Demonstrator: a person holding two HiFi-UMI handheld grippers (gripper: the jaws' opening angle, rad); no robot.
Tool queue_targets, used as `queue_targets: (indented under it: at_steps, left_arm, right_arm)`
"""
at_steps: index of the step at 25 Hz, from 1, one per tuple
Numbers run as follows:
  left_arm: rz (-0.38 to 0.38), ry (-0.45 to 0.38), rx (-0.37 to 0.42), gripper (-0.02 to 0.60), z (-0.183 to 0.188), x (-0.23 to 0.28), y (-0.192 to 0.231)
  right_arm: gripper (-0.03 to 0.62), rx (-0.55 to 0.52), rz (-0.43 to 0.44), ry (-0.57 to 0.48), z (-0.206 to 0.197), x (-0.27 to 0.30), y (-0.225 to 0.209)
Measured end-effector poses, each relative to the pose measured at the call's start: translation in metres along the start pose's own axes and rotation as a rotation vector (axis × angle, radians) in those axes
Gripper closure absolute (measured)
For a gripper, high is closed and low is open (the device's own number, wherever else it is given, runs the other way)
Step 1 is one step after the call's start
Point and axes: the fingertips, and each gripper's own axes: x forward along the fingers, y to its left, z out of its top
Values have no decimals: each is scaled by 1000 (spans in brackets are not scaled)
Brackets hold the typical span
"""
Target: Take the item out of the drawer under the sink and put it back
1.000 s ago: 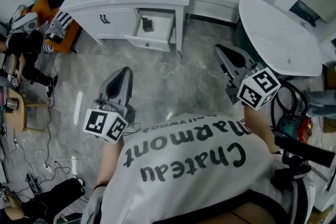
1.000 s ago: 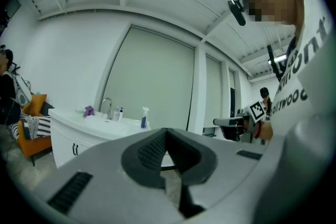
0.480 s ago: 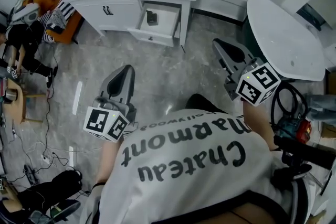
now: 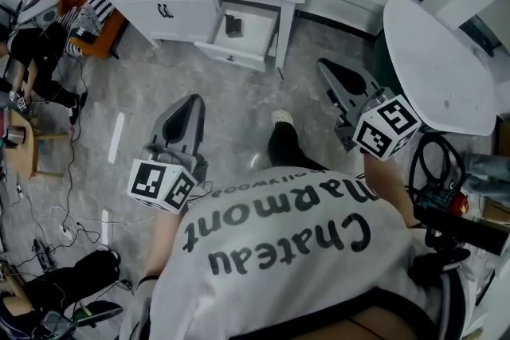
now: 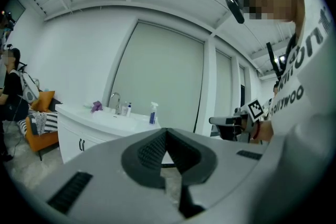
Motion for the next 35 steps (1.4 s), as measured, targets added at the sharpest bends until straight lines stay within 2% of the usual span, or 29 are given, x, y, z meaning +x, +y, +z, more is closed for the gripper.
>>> queue_targets:
  at_steps: [11,19,27,35]
  left_arm:
    - [49,-11,23,572,19,65,28]
    - [129,-29,-14,572,31,117,52]
    - [193,-35,-39,572,36,159,76]
    - [225,-46,-24,572,40,194,96]
  right_arm:
    - [582,1,81,10,13,65,-55]
    - [582,-3,142,14,36,112,-113]
    - [582,-18,204,31,47,161,-151]
    - [582,-31,239,47,52,196,-184]
